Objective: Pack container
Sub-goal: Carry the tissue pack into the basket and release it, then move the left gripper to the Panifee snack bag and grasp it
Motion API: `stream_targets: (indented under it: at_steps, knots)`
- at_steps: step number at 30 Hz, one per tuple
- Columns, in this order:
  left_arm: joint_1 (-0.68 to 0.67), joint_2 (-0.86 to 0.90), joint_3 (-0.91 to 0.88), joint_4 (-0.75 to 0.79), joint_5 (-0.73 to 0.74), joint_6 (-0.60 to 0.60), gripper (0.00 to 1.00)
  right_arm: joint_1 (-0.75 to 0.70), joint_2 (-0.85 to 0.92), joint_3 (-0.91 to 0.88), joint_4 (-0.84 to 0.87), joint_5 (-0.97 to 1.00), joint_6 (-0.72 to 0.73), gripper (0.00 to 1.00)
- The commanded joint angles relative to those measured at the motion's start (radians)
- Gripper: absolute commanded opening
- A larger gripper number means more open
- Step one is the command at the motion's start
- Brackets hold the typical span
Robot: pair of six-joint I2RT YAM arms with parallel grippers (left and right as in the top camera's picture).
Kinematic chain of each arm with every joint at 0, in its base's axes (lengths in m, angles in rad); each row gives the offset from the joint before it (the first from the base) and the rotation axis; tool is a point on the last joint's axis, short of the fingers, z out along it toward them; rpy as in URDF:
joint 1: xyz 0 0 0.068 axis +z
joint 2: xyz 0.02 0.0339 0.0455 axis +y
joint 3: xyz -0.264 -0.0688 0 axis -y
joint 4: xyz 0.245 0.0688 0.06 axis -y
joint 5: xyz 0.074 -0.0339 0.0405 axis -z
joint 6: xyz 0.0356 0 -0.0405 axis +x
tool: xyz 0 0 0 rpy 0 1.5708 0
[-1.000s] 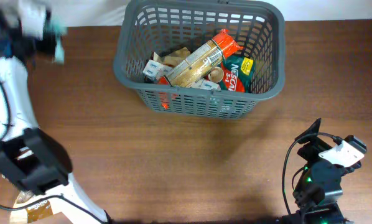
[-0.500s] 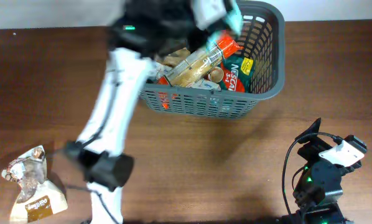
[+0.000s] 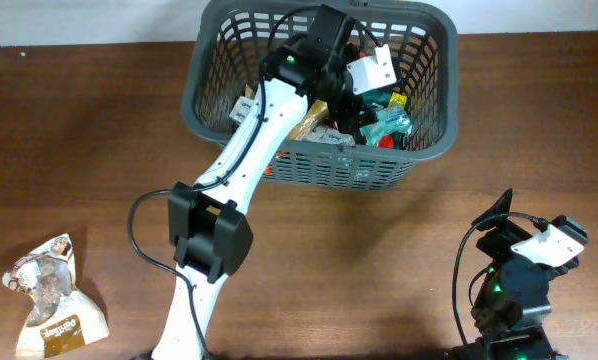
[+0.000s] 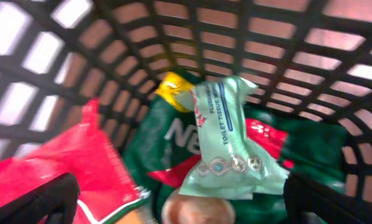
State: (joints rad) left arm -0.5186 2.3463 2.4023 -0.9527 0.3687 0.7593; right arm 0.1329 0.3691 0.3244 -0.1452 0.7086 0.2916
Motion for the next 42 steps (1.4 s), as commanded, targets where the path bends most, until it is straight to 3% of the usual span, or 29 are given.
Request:
stream_targets:
  at_steps: [1,6,11,17,21,25,29,33,38,40,42]
  knots:
    - [0.085,-0.136,0.116,0.018,-0.107,-0.114,0.99,0.005,-0.007,0.022,0.002,-0.01,0.002,0.99]
    - [0.306,-0.262,0.194,-0.027,-0.248,-0.376,1.0,0.005,-0.006,0.022,-0.005,-0.01,0.002,0.99]
    - [0.61,-0.292,0.194,-0.316,-0.369,-0.537,0.92,0.005,-0.007,0.022,-0.011,-0.024,0.002,0.99]
    - [0.87,-0.294,0.185,-0.585,-0.362,-0.589,0.7,0.004,-0.006,0.022,-0.011,-0.047,0.002,0.99]
    - [1.023,-0.324,0.182,-0.714,-0.237,-0.602,0.56,0.004,-0.006,0.022,-0.011,-0.047,0.002,0.99]
    - [1.149,-0.443,0.108,-0.735,-0.147,-0.605,0.52,0.004,-0.006,0.022,-0.011,-0.047,0.002,0.99]
    - [1.226,-0.683,-0.116,-0.691,-0.148,-0.605,0.52,0.004,-0.006,0.022,-0.008,-0.048,0.002,0.99]
    - [1.214,-0.926,-0.388,-0.622,-0.208,-0.605,0.52,0.005,-0.006,0.022,-0.007,-0.06,0.003,0.99]
    - [1.032,-1.317,-0.881,-0.487,-0.502,-0.605,0.56,0.004,-0.006,0.022,-0.008,-0.104,0.003,0.99]
    - [0.961,-1.537,-1.131,-0.399,-0.597,-0.605,0.65,0.004,-0.006,0.022,-0.007,-0.119,0.003,0.99]
    - [0.949,-1.721,-1.345,-0.298,-0.624,-0.555,0.82,0.004,-0.006,0.022,-0.004,-0.151,0.003,0.99]
